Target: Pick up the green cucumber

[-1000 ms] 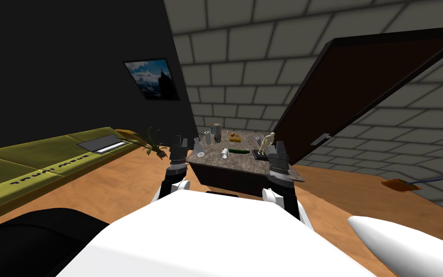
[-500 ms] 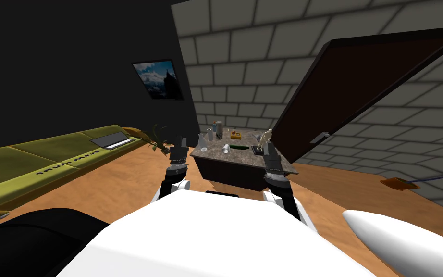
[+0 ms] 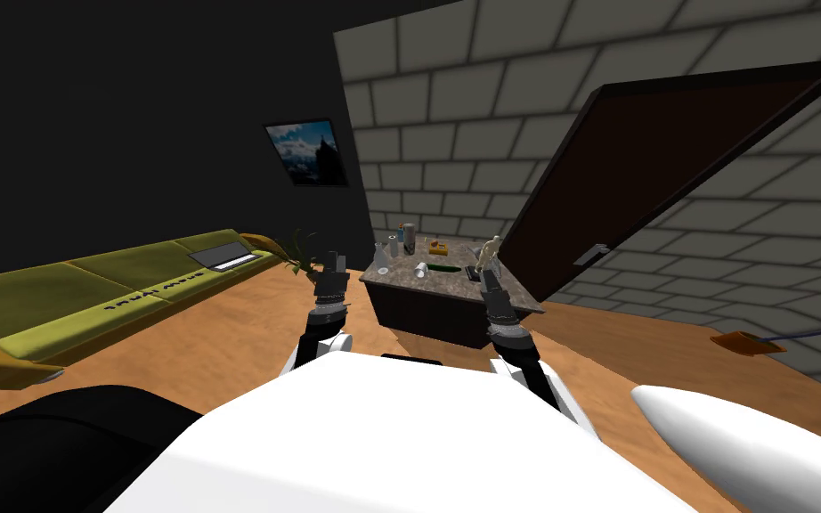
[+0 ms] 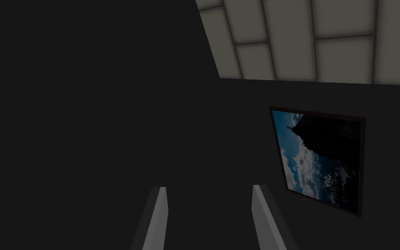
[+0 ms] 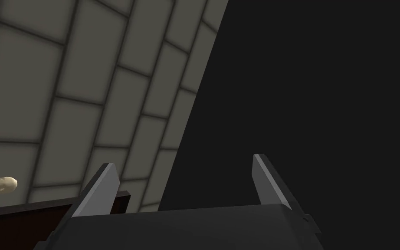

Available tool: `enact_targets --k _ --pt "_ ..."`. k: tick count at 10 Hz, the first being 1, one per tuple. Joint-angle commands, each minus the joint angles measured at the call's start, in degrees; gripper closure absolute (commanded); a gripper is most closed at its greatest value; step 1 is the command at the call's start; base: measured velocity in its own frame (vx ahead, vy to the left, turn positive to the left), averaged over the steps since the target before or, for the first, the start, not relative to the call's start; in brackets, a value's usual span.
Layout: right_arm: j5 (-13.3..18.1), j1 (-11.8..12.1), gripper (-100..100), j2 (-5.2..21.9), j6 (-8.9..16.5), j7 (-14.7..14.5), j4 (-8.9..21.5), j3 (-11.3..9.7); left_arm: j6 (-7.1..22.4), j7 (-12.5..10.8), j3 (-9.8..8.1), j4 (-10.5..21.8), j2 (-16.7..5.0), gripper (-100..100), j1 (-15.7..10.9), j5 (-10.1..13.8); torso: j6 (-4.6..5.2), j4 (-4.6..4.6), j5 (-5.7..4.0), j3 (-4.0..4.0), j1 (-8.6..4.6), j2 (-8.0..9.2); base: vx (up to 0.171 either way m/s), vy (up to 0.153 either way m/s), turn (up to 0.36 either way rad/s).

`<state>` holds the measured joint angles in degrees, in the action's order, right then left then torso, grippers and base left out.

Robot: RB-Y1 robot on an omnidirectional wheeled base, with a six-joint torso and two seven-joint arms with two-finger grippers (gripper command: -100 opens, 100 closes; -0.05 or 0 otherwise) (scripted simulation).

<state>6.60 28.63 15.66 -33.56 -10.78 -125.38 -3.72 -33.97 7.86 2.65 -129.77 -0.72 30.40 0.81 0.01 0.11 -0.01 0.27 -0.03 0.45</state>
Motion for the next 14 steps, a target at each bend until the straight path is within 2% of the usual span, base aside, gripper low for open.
enact_targets --k 1,2,3,4,5,8,9,10,11,12,13,14 --pt "0.66 -0.16 -100 2.86 -0.66 -0.38 1.12 -1.35 0.0 0.0 0.0 0.0 0.0 0 0.0 0.0 0.0 0.0 0.0 0.0 0.0 0.0 -0.126 0.023 0.076" --pt "0.66 -0.16 -100 3.5 -0.66 -0.38 1.12 -1.35 0.0 0.0 0.0 0.0 0.0 0 -0.01 0.0 -0.01 0.0 0.02 0.01 0.06 0.03 -0.121 0.015 0.032" --pt "1.24 -0.3 -100 5.87 -1.31 -0.61 2.29 -2.42 0.0 0.0 0.0 0.0 0.0 0 0.0 0.0 0.0 0.0 0.02 0.0 0.05 0.01 -0.146 0.017 0.084" --pt "1.24 -0.3 -100 6.61 -1.31 -0.61 2.29 -2.42 0.0 0.0 0.0 0.0 0.0 0 -0.01 0.0 -0.01 0.01 0.02 0.04 0.06 0.08 -0.118 0.002 0.058" --pt "1.86 -0.46 -100 8.75 -1.97 -0.84 3.58 -3.47 0.0 0.0 0.0 0.0 0.0 0 0.0 0.0 0.0 0.0 0.01 0.01 0.01 0.01 -0.136 0.014 0.101" --pt "2.54 -0.62 -100 13.22 -2.63 -1.06 5.0 -4.51 0.0 0.0 0.0 0.0 0.0 0 -0.01 0.0 -0.02 0.0 0.02 0.01 0.08 0.03 -0.117 0.018 0.071" --pt "3.27 -0.79 -100 15.14 -3.3 -1.27 6.53 -5.54 0.0 0.0 0.0 0.0 0.0 0 0.0 0.0 0.01 -0.01 0.02 -0.02 0.03 -0.05 -0.117 0.011 0.141" --pt "3.27 -0.79 -100 16.69 -3.3 -1.27 6.53 -5.54 0.0 0.0 0.0 0.0 0.0 0 0.0 0.0 -0.02 -0.01 0.01 -0.02 0.02 -0.02 -0.097 0.003 0.062" --pt "4.06 -0.95 -100 18.49 -3.97 -1.46 8.17 -6.55 0.0 0.0 0.0 0.0 0.0 0 0.0 0.0 0.01 -0.01 0.0 -0.04 -0.02 -0.09 -0.1 0.02 0.143" --pt "4.06 -0.95 -100 20.25 -3.97 -1.46 8.17 -6.55 0.0 0.0 0.0 0.0 0.0 0 0.0 0.0 -0.02 -0.02 0.01 -0.05 0.02 -0.09 -0.09 0.023 0.063" --pt "4.9 -1.1 -100 22.25 -4.62 -1.63 9.93 -7.52 0.0 0.0 0.0 0.0 0.0 0 0.01 0.0 0.02 -0.02 0.01 -0.07 0.03 -0.12 -0.105 0.035 0.139" --pt "4.9 -1.1 -100 23.88 -4.62 -1.63 9.93 -7.52 0.0 0.0 0.0 0.0 0.0 0 0.0 0.0 -0.01 -0.02 0.02 -0.05 0.07 -0.09 -0.089 0.023 0.077"
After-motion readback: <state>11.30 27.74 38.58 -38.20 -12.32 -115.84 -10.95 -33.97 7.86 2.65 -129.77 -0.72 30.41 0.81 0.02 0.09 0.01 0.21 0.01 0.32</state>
